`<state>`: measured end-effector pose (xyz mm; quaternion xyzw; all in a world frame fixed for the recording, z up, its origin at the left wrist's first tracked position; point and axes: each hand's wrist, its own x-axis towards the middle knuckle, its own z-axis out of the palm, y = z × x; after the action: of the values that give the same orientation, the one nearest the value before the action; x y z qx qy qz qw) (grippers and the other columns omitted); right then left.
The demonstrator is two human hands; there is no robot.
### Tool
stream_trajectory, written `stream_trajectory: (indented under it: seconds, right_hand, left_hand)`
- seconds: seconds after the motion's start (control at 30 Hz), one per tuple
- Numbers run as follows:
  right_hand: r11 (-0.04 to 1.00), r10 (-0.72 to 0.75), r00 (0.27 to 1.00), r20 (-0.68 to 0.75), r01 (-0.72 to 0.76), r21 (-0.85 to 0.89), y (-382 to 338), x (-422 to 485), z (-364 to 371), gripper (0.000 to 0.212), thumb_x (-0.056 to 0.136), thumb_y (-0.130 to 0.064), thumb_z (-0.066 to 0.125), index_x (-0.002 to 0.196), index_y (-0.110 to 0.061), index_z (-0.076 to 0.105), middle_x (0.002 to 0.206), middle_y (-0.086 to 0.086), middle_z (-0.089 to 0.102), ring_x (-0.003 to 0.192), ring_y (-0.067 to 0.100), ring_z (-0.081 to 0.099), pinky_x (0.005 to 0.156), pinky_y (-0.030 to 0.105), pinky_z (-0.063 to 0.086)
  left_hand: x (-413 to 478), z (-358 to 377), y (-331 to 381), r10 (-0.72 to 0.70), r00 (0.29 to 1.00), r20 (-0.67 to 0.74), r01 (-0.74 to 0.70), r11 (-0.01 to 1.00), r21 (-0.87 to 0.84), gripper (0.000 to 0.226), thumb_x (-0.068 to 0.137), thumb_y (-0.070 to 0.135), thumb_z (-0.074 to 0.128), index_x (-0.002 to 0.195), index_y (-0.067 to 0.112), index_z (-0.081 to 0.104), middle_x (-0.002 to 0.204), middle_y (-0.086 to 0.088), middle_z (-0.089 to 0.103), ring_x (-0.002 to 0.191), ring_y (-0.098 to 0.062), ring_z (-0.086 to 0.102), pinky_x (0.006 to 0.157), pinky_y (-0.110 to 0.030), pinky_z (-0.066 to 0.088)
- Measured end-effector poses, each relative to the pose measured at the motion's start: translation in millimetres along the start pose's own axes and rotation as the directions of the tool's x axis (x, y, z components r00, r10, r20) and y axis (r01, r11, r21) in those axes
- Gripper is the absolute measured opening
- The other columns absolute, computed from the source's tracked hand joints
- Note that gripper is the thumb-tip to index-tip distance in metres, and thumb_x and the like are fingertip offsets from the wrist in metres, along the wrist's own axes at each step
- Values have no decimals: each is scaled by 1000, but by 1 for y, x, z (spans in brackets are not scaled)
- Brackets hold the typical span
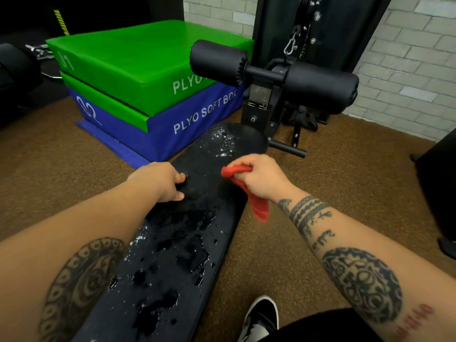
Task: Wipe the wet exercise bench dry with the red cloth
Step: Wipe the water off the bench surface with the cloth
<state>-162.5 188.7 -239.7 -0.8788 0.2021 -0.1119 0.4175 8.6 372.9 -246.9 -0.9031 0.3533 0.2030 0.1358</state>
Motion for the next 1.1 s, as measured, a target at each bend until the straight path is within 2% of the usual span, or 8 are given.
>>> stream_trajectory:
  seconds: [0.2, 0.37, 0.47, 0.57, 0.67, 0.87, 0.97, 1.1]
  right_hand:
    - [908, -91, 996, 10, 87, -410, 14, -18, 48, 38, 83, -13, 63, 114, -31, 73, 115, 0, 61, 109, 29, 60, 96, 39, 50]
    - [942, -165, 963, 211, 218, -257, 7, -44, 28, 26, 84, -13, 71, 102, -30, 77, 106, -7, 66, 103, 12, 63, 97, 29, 47]
    - [990, -92, 994, 65, 98, -99, 13, -50, 18, 24, 82, -15, 74, 95, -35, 76, 98, -10, 65, 92, 6, 63, 90, 29, 50]
    - [991, -49, 993, -106, 36, -127, 21, -46, 24, 26, 84, -15, 73, 104, -32, 74, 103, -7, 59, 99, 11, 59, 95, 29, 46]
    - [953, -105, 991, -84, 76, -295, 22, -44, 40, 33, 89, -24, 70, 122, -27, 69, 112, -3, 55, 110, 19, 56, 99, 30, 44]
    - [879, -164, 975, 149, 213, -426, 6, -51, 39, 29, 88, -20, 65, 113, -31, 73, 113, -4, 57, 108, 22, 59, 96, 34, 48]
    - [915, -152, 951, 270, 239, -325, -3, -62, 33, 24, 85, -19, 70, 104, -33, 76, 105, -10, 60, 100, 12, 61, 93, 29, 48]
    - [997, 51, 929, 365, -28, -67, -9, -70, 15, 12, 83, -19, 75, 91, -28, 78, 84, -9, 73, 76, 2, 65, 76, 21, 51]
  left_hand:
    - [-1, 7, -5, 38, 998, -55, -37, 999, 16, 64, 89, 61, 57, 148, 49, 35, 146, -3, 45, 132, -31, 44, 105, -47, 43]
    - [-8, 7, -8, 29, 995, -98, -33, 999, -42, 67, 85, 62, 61, 147, 48, 39, 152, -2, 43, 135, -30, 43, 109, -44, 40]
    - [-15, 13, -16, -23, 982, -188, -30, 962, -271, 80, 78, 57, 74, 148, 37, 42, 151, -2, 48, 136, -26, 46, 109, -40, 40]
    - [-13, 19, -31, -170, 941, -292, -73, 742, -667, 89, 73, 53, 81, 148, 22, 45, 144, -1, 55, 132, -20, 52, 110, -34, 40]
    - [-2, 21, -36, -245, 962, -119, 8, 464, -886, 104, 64, 72, 74, 147, 16, 46, 146, 0, 51, 131, -20, 51, 113, -38, 39]
    - [15, 17, -18, -195, 975, -103, 111, 838, -534, 87, 47, 78, 69, 114, 22, 67, 115, -1, 68, 107, -24, 62, 95, -39, 52]
    - [6, 15, -12, -206, 961, -183, 109, 894, -435, 65, 69, 65, 74, 112, 17, 65, 112, -5, 68, 108, -28, 61, 89, -37, 52]
    - [-28, 13, 10, -180, 867, -465, -54, 893, -447, 34, 85, 44, 69, 112, 22, 67, 110, -5, 70, 108, -29, 63, 87, -34, 50]
